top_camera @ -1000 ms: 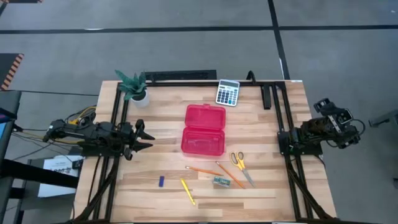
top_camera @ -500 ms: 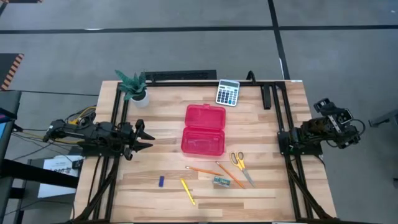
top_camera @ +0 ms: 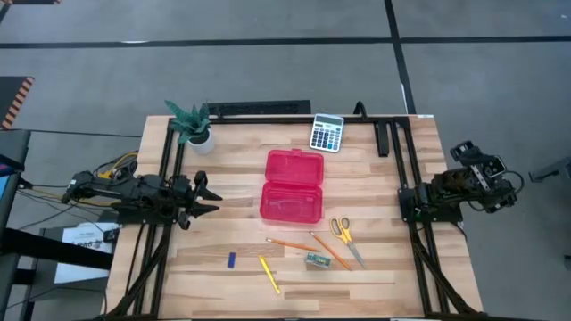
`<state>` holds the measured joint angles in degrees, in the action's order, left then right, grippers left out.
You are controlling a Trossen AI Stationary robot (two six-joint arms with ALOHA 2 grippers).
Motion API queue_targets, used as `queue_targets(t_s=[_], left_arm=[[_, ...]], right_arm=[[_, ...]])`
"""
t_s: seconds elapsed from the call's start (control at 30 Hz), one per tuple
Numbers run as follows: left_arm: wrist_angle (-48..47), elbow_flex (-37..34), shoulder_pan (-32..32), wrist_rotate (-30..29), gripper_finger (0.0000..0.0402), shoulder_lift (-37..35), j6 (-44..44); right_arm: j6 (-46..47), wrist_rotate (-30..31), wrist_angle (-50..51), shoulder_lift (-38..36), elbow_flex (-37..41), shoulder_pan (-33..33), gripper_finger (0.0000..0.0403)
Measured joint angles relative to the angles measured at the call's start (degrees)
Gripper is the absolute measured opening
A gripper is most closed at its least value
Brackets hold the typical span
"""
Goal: Pack school essentials
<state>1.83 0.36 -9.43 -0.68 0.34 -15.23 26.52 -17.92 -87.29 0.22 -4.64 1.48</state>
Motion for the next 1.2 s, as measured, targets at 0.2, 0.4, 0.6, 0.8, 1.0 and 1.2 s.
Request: queue_targets(t_s=[0.2, 0.4, 0.6, 0.8, 1.0, 1.2], left_arm=[[0.69, 0.0, -0.01, -0.35, 0.0137, 0.0, -8.87], [1.73, 0.0, -0.02, -4.23, 0.0137, 0.0, -31.83], [2.84, 0.0, -0.02, -18.3, 0.0137, -0.02, -39.34], [3.24, 0.0, -0.02, -25.55, 0.0137, -0.02, -40.57], [3.39, 0.0, 0.0, -27.03, 0.0137, -0.02, -43.9], [3.39, 0.0, -0.02, -26.77, 0.0137, -0.02, -44.54]], right_arm=[[0.0, 0.01, 0.0, 0.01, 0.0, -0.02, 0.0395], [0.0, -0.01, 0.0, 0.01, 0.0, 0.0, 0.0395], [0.0, 0.0, 0.01, 0.0, 0.0, -0.01, 0.0395], [0.0, -0.01, 0.02, 0.0, 0.0, -0.01, 0.0395], [0.0, 1.17, 0.01, 0.01, 0.0, 0.0, 0.0395], [-1.86, 1.14, 2.89, -0.01, -0.01, -0.05, 0.0395]])
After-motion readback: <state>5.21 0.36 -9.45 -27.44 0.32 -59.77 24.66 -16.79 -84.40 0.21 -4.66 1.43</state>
